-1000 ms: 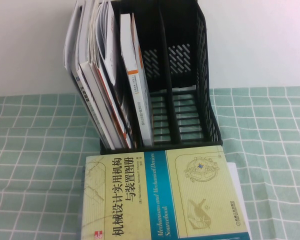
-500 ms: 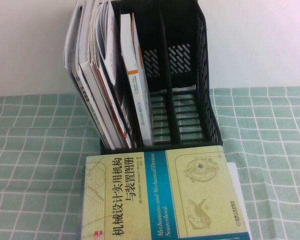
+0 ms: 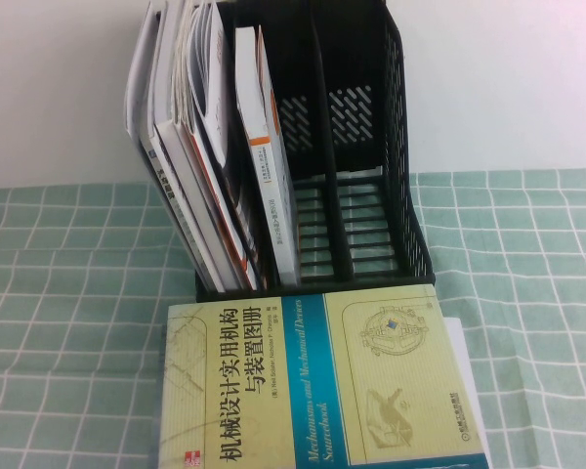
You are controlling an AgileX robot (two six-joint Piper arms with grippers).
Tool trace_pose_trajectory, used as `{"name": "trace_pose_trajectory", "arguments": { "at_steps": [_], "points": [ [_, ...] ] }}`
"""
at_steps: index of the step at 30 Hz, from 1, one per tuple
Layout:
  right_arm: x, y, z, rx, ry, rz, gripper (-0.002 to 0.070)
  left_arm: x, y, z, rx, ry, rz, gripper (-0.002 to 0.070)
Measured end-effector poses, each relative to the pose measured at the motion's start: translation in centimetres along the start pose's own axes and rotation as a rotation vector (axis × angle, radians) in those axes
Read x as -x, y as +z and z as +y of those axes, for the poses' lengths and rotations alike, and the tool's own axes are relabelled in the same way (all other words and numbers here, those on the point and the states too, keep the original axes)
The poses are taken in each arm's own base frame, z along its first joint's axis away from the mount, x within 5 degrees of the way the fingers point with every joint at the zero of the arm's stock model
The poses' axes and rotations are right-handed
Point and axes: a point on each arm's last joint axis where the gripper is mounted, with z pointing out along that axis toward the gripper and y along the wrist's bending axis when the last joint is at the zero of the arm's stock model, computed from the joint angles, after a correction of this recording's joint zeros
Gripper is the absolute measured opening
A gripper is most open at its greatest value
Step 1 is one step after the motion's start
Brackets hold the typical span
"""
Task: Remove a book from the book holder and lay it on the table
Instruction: Hold the bookshelf
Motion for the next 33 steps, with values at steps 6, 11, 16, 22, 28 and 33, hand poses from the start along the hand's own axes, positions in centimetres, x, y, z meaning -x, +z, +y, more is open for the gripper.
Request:
{"name": "trace_pose_trajectory", "arguments": {
  "at_steps": [6, 11, 16, 22, 28, 33],
  "points": [
    [0.6, 3.7, 1.8, 0.304, -0.056, 0.0, -0.0002, -0.6, 3.1, -0.2, -0.031, 0.024, 0.136, -0.0003],
    [0.7, 7.3, 2.4, 0.449, -0.069, -0.046, -0.0001, -1.1, 5.1, -0.6, -0.087, 0.016, 0.206, -0.0003],
    [-1.0, 11.0, 3.8, 0.527, -0.079, 0.068, -0.0001, -1.5, 6.8, -1.1, -0.164, -0.001, 0.25, -0.0003],
    [-2.8, 13.8, 6.7, 0.595, -0.144, 0.217, -0.0001, -2.1, 8.9, -1.0, -0.182, -0.02, 0.286, -0.0002],
    [-2.3, 15.8, 7.6, 0.591, -0.148, 0.226, -0.0001, -2.8, 10.2, -0.6, -0.158, -0.048, 0.338, -0.0003],
    [0.0, 16.5, 7.6, 0.606, -0.168, 0.14, -0.0002, -2.8, 10.4, -0.7, -0.16, -0.067, 0.337, -0.0003]
  ]
}}
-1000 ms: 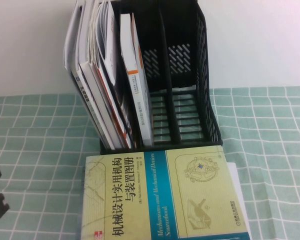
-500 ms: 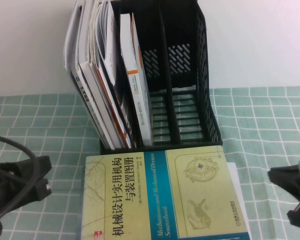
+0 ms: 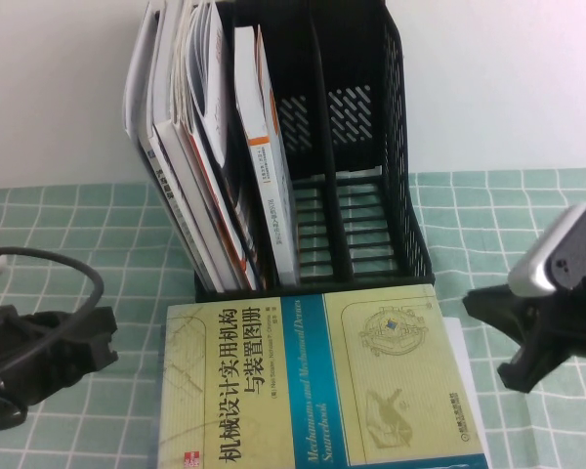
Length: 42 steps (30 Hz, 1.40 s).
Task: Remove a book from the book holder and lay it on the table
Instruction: Hold the bookshelf
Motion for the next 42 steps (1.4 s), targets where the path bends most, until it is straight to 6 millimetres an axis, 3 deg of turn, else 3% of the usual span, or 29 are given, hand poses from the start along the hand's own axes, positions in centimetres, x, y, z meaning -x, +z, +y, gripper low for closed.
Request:
{"name": "trace_pose_trajectory", "arguments": {
  "at_steps": [4, 10, 17, 25, 31, 36, 42],
  "points": [
    [3.4, 0.6, 0.0, 0.081, -0.076, -0.12, -0.0001, 0.4, 0.0, -0.2, -0.022, -0.014, -0.039, -0.0003],
    [7.8, 3.6, 0.8, 0.141, -0.188, -0.19, -0.0001, 1.0, -0.1, -0.6, -0.059, -0.015, -0.103, -0.0003],
    [10.9, 7.1, 2.6, 0.159, -0.297, -0.206, -0.0001, 3.4, 0.3, -2.4, -0.186, -0.049, -0.117, -0.0003],
    [12.7, 8.5, 2.2, 0.158, -0.294, -0.238, -0.0001, 8.9, 1.4, -4.8, -0.299, -0.092, -0.107, -0.0003],
    [12.8, 8.5, 2.2, 0.163, -0.247, -0.238, -0.0002, 12.5, 3.2, -8.4, -0.375, -0.035, -0.065, -0.0003],
    [12.8, 8.5, 2.2, 0.17, -0.179, -0.232, -0.0001, 13.6, 5.1, -12.6, -0.36, 0.173, 0.025, -0.0003],
    [12.8, 8.5, 2.2, 0.172, -0.146, -0.228, -0.0001, 14.5, 6.7, -14.3, -0.131, 0.32, 0.166, -0.0003]
  ]
}}
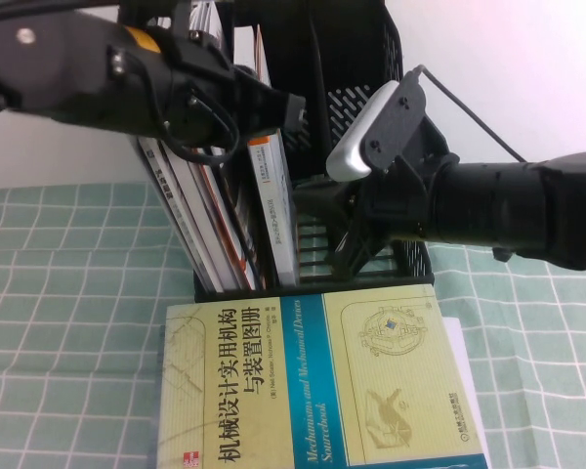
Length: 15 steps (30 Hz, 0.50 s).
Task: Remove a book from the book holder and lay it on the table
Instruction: Hold the bookshelf
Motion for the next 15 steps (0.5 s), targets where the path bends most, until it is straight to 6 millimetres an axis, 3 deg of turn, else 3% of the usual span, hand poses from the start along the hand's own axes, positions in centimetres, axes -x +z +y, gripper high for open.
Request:
{"name": "trace_pose_trajectory", "arguments": {
  "at_steps": [3, 9, 11, 15],
  "points": [
    [0.0, 0.0, 0.0, -0.004, 0.016, 0.002, -0.0001, 0.4, 0.5, 0.9, 0.141, 0.018, 0.048, -0.0003],
    [0.2, 0.0, 0.4, 0.044, 0.02, -0.022, 0.0018, 0.5, 1.1, 1.7, 0.222, 0.013, 0.068, -0.0003],
    [0.3, 0.0, 0.8, 0.085, 0.021, -0.041, 0.0081, 0.5, 1.3, 1.8, 0.23, 0.013, 0.071, -0.0003],
    [0.2, 0.5, 1.0, 0.131, 0.0, -0.054, 0.0288, 0.4, 1.9, 1.8, 0.222, 0.0, 0.079, -0.0003]
  ]
}}
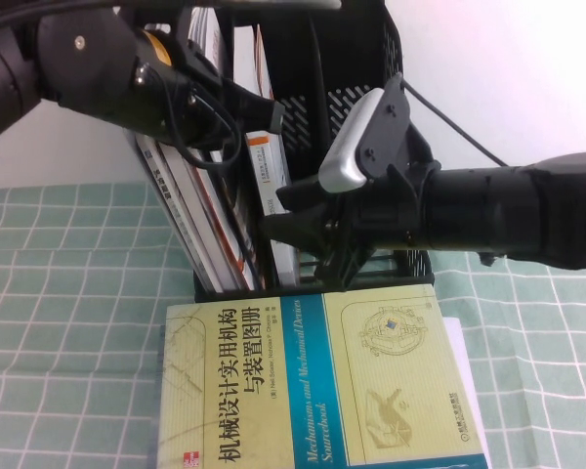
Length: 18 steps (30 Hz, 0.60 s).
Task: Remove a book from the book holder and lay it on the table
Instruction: Hold the bookshelf, then pick up the right side book from the book shelf
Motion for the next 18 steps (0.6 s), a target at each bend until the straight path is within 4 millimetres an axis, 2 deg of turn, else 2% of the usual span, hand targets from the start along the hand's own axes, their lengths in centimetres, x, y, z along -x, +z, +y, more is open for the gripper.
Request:
{"name": "trace_pose_trajectory", "arguments": {
  "at_steps": [2, 5, 14, 18],
  "points": [
    [-0.3, 0.5, -0.4, -0.006, -0.001, 0.009, 0.0355, -0.1, 0.3, 0.0, -0.005, -0.01, 0.008, -0.0003],
    [-0.7, 1.3, -1.0, -0.029, 0.003, 0.028, 0.0389, -0.2, 0.7, -0.1, -0.006, -0.013, 0.018, -0.0003],
    [-0.8, 2.0, -2.7, -0.149, 0.044, 0.069, 0.0402, -0.6, 2.2, -0.2, -0.022, -0.04, 0.057, -0.0003],
    [-0.9, 2.2, -2.9, -0.154, 0.059, 0.071, 0.0403, -0.5, 2.4, -0.3, -0.037, -0.056, 0.054, -0.0003]
  ]
}}
